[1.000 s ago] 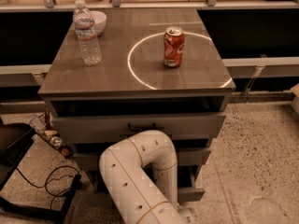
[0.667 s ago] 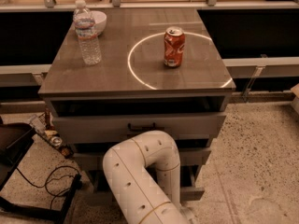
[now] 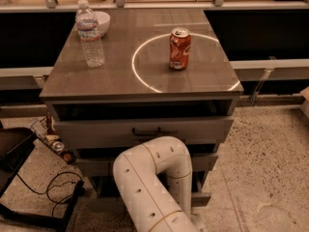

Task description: Close bottom drawer

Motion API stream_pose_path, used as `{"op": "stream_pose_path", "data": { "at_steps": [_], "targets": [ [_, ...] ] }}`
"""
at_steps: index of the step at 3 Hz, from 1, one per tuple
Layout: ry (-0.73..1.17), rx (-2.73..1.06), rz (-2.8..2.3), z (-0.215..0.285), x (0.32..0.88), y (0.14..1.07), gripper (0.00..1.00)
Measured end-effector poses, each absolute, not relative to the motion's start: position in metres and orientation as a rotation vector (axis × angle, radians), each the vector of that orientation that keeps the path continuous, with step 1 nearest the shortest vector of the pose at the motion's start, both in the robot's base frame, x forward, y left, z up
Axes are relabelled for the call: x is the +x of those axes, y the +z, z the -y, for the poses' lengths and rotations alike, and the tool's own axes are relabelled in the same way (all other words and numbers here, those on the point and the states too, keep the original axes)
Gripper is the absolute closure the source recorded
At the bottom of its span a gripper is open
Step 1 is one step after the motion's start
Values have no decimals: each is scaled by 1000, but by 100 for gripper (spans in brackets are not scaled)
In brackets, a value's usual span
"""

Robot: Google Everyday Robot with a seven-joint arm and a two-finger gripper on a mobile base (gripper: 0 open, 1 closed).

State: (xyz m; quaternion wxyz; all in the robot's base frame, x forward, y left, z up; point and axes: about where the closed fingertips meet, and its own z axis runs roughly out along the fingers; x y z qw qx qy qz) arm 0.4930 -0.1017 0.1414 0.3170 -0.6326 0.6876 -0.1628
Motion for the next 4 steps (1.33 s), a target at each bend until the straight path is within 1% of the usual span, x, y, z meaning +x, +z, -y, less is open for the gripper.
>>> {"op": "stream_pose_path", "data": {
  "at_steps": [1,4],
  "targets": [
    [-421,-1643,-1785,94,499,138,100],
    [-441,-1578,-1623,72,564,142,100]
  ]
}}
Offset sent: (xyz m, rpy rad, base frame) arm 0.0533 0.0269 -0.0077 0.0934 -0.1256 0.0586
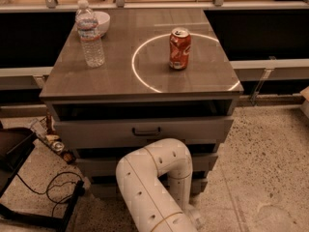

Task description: Close bottom drawer

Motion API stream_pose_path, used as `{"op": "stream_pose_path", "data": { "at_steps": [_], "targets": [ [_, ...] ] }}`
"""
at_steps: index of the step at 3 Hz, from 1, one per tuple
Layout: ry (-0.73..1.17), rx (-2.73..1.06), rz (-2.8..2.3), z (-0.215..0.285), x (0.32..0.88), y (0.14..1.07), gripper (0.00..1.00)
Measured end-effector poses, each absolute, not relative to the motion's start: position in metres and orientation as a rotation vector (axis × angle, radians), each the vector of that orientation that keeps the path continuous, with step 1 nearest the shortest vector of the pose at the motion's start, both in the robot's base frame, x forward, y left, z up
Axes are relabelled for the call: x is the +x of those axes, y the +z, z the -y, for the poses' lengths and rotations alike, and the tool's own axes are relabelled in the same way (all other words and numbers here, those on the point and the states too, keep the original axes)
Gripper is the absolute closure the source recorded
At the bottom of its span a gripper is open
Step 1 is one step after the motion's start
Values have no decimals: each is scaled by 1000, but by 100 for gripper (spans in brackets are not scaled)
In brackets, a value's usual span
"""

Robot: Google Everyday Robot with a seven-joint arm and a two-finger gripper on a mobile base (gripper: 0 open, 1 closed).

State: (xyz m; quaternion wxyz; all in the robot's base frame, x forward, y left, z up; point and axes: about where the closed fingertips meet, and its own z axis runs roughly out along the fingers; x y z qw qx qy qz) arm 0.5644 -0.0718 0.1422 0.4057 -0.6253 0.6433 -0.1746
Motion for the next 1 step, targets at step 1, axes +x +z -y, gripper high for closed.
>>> {"op": "stream_pose_path", "data": {
  "at_steps": [1],
  "targets": [
    [-441,-1578,-1623,72,564,142,100]
  ]
}}
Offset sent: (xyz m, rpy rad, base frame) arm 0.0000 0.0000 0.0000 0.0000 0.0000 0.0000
